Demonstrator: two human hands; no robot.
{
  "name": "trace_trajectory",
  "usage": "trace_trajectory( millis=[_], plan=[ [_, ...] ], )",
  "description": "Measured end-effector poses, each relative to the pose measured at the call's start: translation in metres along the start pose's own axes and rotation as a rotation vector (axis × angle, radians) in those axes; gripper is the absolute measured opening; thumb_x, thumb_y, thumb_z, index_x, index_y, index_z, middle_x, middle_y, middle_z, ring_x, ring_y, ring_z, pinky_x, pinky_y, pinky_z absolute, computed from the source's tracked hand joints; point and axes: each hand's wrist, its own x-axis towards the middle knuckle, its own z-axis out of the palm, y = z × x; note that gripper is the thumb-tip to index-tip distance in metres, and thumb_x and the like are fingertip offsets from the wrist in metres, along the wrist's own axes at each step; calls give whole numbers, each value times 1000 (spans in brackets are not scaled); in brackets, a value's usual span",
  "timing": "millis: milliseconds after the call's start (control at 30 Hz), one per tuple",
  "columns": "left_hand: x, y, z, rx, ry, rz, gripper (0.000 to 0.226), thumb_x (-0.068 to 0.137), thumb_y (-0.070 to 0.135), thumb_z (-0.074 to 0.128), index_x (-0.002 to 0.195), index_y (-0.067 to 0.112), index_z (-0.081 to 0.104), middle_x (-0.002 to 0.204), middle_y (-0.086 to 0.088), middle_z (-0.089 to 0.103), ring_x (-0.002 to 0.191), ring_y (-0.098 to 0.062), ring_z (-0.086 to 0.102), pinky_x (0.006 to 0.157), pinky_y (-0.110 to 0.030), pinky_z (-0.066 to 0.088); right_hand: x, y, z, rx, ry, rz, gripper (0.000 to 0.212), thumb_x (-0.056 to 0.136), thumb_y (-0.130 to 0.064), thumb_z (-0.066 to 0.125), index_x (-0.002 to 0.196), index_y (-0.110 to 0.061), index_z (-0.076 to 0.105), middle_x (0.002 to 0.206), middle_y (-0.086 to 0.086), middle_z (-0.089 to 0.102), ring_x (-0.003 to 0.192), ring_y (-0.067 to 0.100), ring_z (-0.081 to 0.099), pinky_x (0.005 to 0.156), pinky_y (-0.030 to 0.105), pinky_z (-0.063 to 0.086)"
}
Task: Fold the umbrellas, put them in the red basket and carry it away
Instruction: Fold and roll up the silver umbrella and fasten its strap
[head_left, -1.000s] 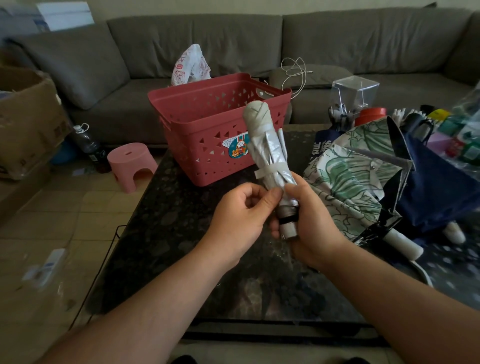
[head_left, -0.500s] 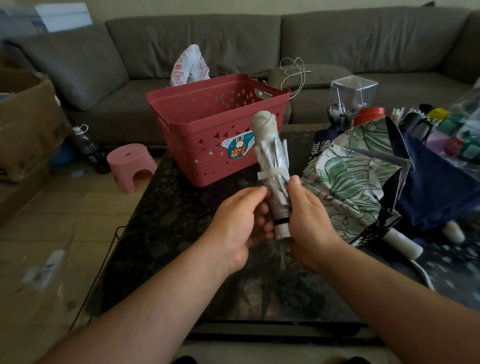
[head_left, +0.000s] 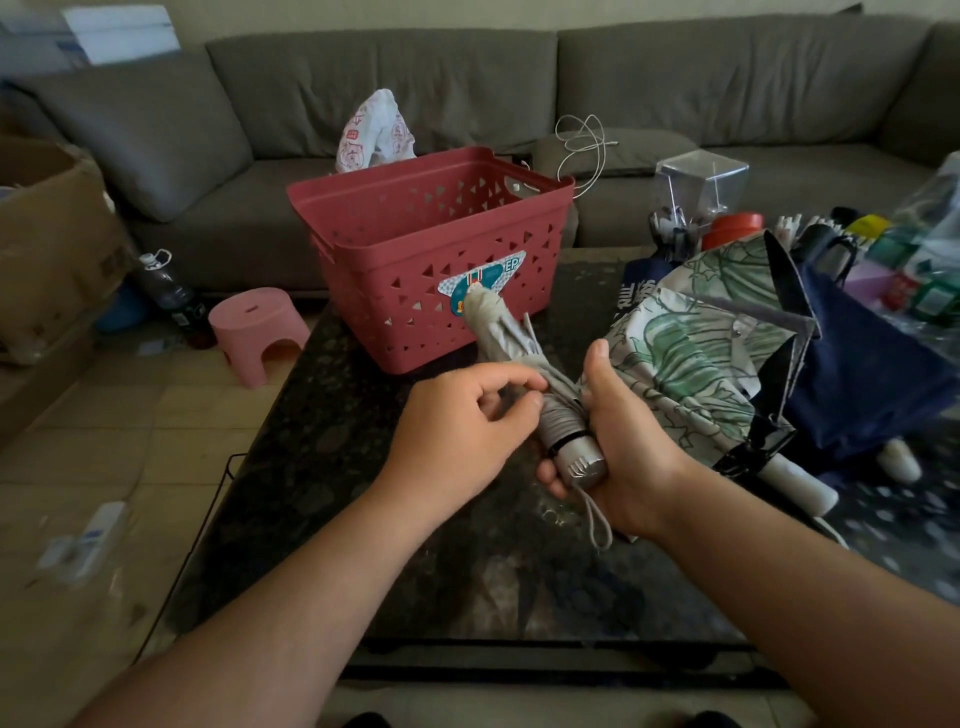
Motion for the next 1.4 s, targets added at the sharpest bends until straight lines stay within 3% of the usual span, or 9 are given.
trace_trajectory(
  millis=[133, 233, 467, 633, 733, 867, 1033, 1200, 1400],
  plan=[
    [3, -2, -14, 246, -25, 251, 15, 93, 37, 76, 107, 36, 82, 64, 16, 47, 61, -3, 51, 57, -21, 38, -3, -1, 2, -70, -8, 32, 90, 89, -87, 20, 77, -15, 73, 64, 7, 54, 44, 20, 52, 38, 22, 43],
    [3, -4, -16, 225, -47, 252, 15, 92, 35, 78, 107, 36, 81, 65, 19, 47, 63, -2, 52, 57, -21, 39, -3, 0, 4, -102, -10, 41, 90, 88, -88, 20, 63, -22, 75, 62, 6, 53, 43, 20, 51, 38, 22, 43],
    [3, -1, -18, 228, -67, 300, 16, 87, 36, 73, 101, 34, 81, 76, 24, 60, 68, 5, 58, 62, -13, 43, -3, 1, 6, -192, -16, 53, 85, 91, -85, 20, 82, -12, 64, 60, 7, 52, 45, 20, 51, 40, 22, 43],
    [8, -3, -19, 352, -78, 433, 16, 88, 38, 69, 95, 31, 81, 66, 24, 47, 65, 3, 43, 68, -35, 50, 2, 4, 4, -258, -11, 52, 87, 90, -86, 20, 86, -11, 64, 60, 9, 52, 43, 22, 52, 40, 23, 43],
    [7, -1, -20, 416, -80, 510, 11, 91, 33, 68, 89, 28, 78, 68, 20, 44, 65, -3, 46, 69, -38, 46, 2, 3, 3, -231, 5, 82, 85, 90, -85, 22, 84, -10, 61, 59, 8, 52, 40, 19, 52, 36, 22, 43],
    [9, -1, -21, 480, -19, 609, 10, 95, 27, 68, 87, 23, 73, 70, 13, 55, 72, -15, 58, 71, -41, 43, 2, -4, 5, -75, 15, 156, 72, 89, -82, 36, 92, -14, 60, 59, 4, 55, 39, 12, 54, 34, 21, 46],
    [9, -2, -22, 499, 54, 680, 13, 100, 26, 67, 93, 20, 76, 75, 7, 65, 75, -18, 59, 73, -41, 44, 2, -6, 3, 30, -71, 169, 52, 83, -67, 60, 92, -16, 65, 63, 2, 56, 38, 10, 55, 32, 20, 45],
    [6, -7, -20, 452, 58, 642, 13, 100, 26, 68, 95, 21, 79, 71, 9, 59, 71, -16, 57, 72, -44, 47, 4, -4, -5, 77, -144, 141, 37, 81, -45, 70, 100, -14, 64, 71, 3, 56, 43, 11, 56, 35, 22, 47],
    [3, -16, -26, 149, 132, 331, 16, 100, 26, 67, 92, 17, 78, 82, 7, 70, 81, -13, 66, 74, -38, 54, 3, -4, -12, 69, -179, 9, 37, 75, -22, 70, 107, -11, 58, 72, 7, 57, 46, 16, 52, 39, 26, 46]
  ],
)
